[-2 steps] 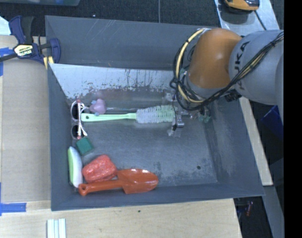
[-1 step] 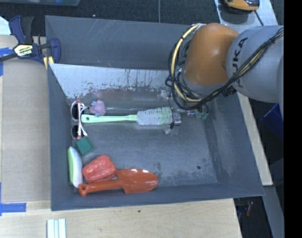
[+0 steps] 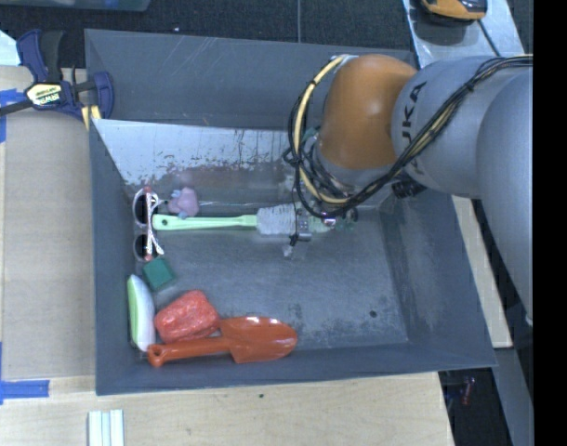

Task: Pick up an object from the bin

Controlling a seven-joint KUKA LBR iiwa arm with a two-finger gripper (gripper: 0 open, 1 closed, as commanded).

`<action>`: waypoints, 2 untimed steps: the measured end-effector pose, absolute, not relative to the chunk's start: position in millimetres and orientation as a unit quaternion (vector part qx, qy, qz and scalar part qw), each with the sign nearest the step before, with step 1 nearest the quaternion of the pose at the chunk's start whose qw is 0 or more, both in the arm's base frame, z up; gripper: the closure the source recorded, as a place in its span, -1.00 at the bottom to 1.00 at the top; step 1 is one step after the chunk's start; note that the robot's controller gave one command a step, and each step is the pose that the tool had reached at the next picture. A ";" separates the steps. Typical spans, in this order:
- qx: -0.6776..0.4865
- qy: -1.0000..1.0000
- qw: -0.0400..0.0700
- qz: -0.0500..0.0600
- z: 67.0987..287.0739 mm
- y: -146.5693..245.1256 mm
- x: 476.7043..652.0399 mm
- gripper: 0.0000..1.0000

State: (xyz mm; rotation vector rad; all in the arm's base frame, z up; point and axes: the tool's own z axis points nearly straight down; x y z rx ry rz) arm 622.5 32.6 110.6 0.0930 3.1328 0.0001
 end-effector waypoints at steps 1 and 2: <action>-0.017 1.000 0.006 -0.001 68.9 31.8 626.2 -1.00; -0.009 1.000 0.007 0.001 71.6 48.8 623.2 1.00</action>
Offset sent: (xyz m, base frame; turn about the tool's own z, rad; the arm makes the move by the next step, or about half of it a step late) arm -0.0008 0.0165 -0.0406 -0.0763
